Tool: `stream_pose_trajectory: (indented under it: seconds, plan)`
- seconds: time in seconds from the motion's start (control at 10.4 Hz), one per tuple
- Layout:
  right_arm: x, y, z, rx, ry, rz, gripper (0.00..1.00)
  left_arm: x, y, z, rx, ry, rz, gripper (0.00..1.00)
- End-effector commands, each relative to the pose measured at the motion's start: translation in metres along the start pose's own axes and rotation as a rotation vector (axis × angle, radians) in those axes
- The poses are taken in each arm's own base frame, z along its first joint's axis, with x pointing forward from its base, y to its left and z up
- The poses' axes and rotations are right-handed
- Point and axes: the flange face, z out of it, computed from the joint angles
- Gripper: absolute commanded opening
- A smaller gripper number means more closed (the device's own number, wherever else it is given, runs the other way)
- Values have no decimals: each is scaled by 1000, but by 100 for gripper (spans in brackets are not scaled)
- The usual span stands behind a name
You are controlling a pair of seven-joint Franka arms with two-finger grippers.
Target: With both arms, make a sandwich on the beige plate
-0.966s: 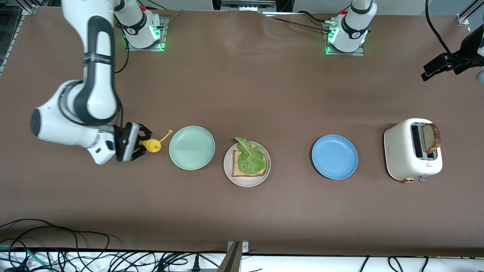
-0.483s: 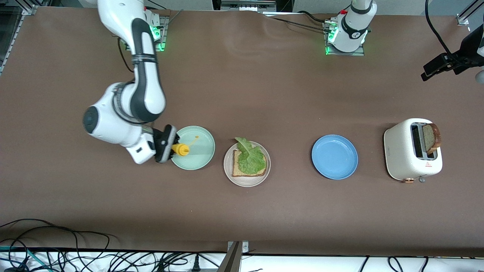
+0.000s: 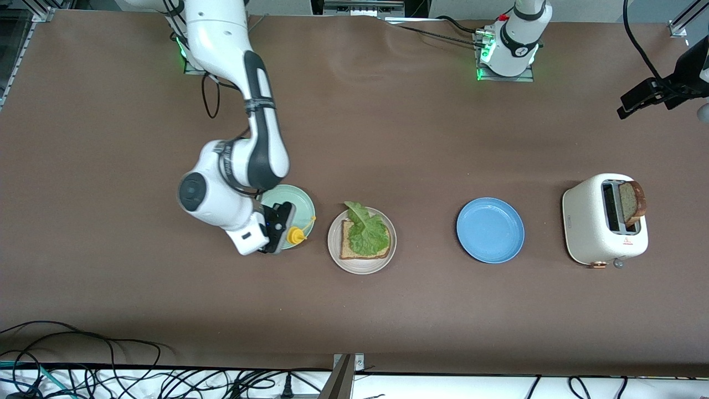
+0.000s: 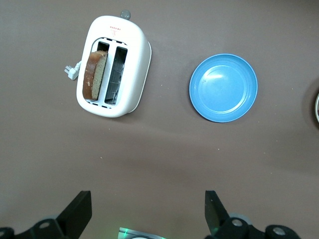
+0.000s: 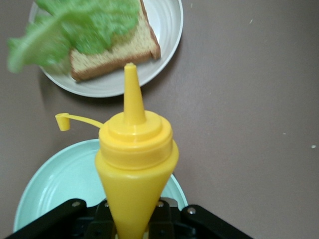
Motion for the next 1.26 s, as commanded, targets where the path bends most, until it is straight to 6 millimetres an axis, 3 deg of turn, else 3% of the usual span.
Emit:
stream_pose_trajectory:
  seconds: [0.0,0.1,0.58,0.87,1.16]
  plan:
    - [28,-7,16,-45,-161,-23,0,2,2,-5,-17,0,-6,100]
    - [39,-17,24,-31,-214,-47,0,2,2,-5,-17,0,-6,100]
    - [75,-54,26,-65,-526,-88,0,3,1,-5,-18,0,-7,100]
    - [76,-60,20,-103,-666,-97,0,3,-2,-5,-18,0,-12,100]
    - [79,-72,20,-145,-749,-76,0,13,-19,5,-5,-16,-43,100]
